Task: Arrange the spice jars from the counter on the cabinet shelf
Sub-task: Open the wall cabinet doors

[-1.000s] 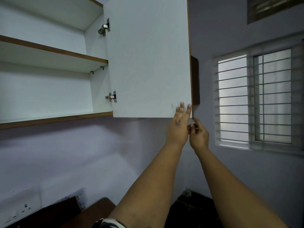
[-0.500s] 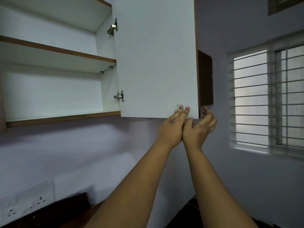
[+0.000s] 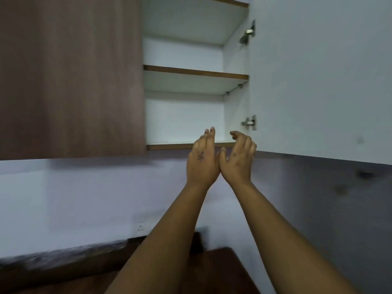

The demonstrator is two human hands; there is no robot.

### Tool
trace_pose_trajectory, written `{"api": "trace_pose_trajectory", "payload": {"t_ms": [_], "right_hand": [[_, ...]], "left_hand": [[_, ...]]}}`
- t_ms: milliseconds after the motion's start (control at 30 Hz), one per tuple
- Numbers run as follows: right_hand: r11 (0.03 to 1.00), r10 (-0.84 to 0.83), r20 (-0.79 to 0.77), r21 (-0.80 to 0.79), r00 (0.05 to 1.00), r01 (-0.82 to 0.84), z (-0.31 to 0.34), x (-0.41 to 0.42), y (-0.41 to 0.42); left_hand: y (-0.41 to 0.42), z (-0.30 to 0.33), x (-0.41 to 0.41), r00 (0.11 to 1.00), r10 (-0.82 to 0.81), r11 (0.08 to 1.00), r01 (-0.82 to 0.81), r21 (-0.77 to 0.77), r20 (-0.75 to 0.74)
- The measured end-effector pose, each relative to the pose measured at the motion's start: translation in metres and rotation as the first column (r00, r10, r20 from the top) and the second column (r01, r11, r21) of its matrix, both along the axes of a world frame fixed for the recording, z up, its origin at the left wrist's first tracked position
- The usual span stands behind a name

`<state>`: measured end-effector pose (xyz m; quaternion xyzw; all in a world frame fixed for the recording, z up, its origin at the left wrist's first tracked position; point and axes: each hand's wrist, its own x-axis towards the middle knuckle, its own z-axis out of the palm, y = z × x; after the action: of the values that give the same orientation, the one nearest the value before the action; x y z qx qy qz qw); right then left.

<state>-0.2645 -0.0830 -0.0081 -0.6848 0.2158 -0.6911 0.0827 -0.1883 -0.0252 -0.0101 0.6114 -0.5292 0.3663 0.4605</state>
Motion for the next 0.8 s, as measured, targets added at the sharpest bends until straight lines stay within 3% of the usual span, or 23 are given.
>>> {"api": "trace_pose_trajectory", "payload": {"t_ms": [200,400,567,700,800], "right_hand": [[0.948,0.310,-0.163,-0.022,0.937,-0.317,0.001,0.132,0.045],[0.884,0.467,-0.173,0.087,0.867,-0.459,0.011,0.224,0.058],[0.805,0.582,-0.056,0.182,0.811,-0.565,0.049,0.266,0.053],[0.669,0.725,-0.094,0.335,0.683,-0.664,0.067,0.278,0.041],[0.624,0.746,0.012,0.335,0.666,-0.706,0.059,0.284,0.038]], "left_hand": [[0.068,-0.003,0.130,0.955,0.292,0.955,-0.293,0.037,0.045],[0.102,-0.007,0.225,0.883,0.451,0.866,-0.468,0.173,0.130],[0.091,0.002,0.265,0.757,0.561,0.795,-0.606,0.039,0.336],[0.077,0.007,0.284,0.714,0.624,0.768,-0.635,-0.082,0.318],[0.069,0.003,0.295,0.669,0.646,0.758,-0.620,-0.204,0.368]]}}
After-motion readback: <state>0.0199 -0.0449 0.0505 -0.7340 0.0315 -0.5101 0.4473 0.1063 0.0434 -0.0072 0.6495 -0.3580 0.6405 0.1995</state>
